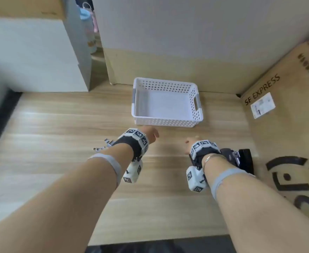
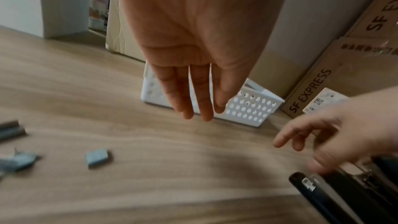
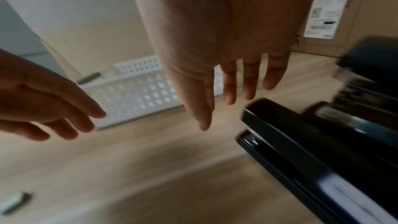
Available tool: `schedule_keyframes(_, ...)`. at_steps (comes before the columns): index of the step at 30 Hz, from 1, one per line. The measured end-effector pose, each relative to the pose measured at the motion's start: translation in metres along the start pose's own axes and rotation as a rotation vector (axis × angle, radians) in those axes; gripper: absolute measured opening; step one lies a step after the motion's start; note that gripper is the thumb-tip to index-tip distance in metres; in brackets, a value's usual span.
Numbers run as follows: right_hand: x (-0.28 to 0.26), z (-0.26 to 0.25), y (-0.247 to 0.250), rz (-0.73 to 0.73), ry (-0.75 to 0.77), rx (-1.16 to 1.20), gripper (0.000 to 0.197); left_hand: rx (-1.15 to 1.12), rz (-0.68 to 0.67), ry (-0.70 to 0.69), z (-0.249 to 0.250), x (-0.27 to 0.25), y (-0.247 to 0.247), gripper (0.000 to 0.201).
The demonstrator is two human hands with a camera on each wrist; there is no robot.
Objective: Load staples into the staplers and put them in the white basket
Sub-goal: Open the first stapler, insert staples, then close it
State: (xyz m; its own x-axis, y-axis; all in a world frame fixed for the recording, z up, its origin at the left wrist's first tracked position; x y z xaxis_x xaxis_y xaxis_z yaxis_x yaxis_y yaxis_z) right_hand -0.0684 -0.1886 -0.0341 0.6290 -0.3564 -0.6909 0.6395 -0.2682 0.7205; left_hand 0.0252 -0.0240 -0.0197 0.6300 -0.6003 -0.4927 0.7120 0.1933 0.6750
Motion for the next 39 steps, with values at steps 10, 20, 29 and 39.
schedule_keyframes(10, 0.006, -0.010, -0.001, 0.020, -0.010, 0.038, 0.048, 0.063, -0.158, -0.037, -0.025, 0.009, -0.026, 0.042)
schedule_keyframes(20, 0.003, -0.114, 0.025, 0.198, 0.467, 0.078, 0.040, 0.177, -0.086, -0.021, -0.049, 0.020, -0.014, 0.038)
schedule_keyframes(29, -0.010, -0.092, 0.046, 0.171, 0.446, 0.169, 0.028, 0.233, -0.098, -0.055, -0.055, 0.025, -0.014, 0.039)
schedule_keyframes(39, 0.000, -0.008, 0.035, 0.107, 0.097, 0.005, 0.039, 0.209, -0.094, -0.074, -0.056, 0.023, -0.018, 0.036)
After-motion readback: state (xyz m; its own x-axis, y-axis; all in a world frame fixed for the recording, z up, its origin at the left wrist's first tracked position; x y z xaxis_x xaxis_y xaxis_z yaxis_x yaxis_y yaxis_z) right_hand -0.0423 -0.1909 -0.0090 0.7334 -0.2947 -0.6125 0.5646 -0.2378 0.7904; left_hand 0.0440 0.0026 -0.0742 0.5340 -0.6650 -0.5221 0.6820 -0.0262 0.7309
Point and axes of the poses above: each hand's wrist, its own x-axis towards the middle knuckle, its own y-axis out of the back of the hand, z = x × y, the point moved 4 cm from there along x, towards the middle knuckle, and after that the axes turned 6 degrees about -x, right-handed, at the moved point
